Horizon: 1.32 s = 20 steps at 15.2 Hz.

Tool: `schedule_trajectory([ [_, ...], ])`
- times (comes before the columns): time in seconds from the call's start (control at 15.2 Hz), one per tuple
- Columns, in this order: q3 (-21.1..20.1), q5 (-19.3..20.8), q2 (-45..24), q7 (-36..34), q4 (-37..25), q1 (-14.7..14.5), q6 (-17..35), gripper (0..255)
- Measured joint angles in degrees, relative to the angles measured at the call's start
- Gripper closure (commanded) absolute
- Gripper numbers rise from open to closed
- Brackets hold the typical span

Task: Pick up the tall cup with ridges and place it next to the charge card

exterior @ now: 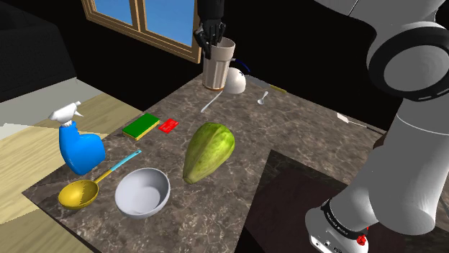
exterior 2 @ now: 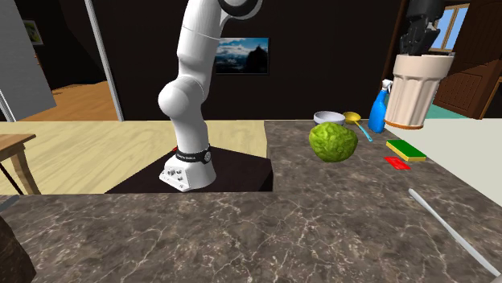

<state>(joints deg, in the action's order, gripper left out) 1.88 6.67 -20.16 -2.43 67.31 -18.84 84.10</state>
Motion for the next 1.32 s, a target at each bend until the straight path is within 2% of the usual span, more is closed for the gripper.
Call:
schedule_trajectory([
  [0.73, -0.01, 0.08, 2.65, -1.00, 12.51, 0.15, 9.82, 255],
  [1.32, -0.03, 0.20, 2.99, -1.80, 19.82, 0.19, 16.75, 255],
])
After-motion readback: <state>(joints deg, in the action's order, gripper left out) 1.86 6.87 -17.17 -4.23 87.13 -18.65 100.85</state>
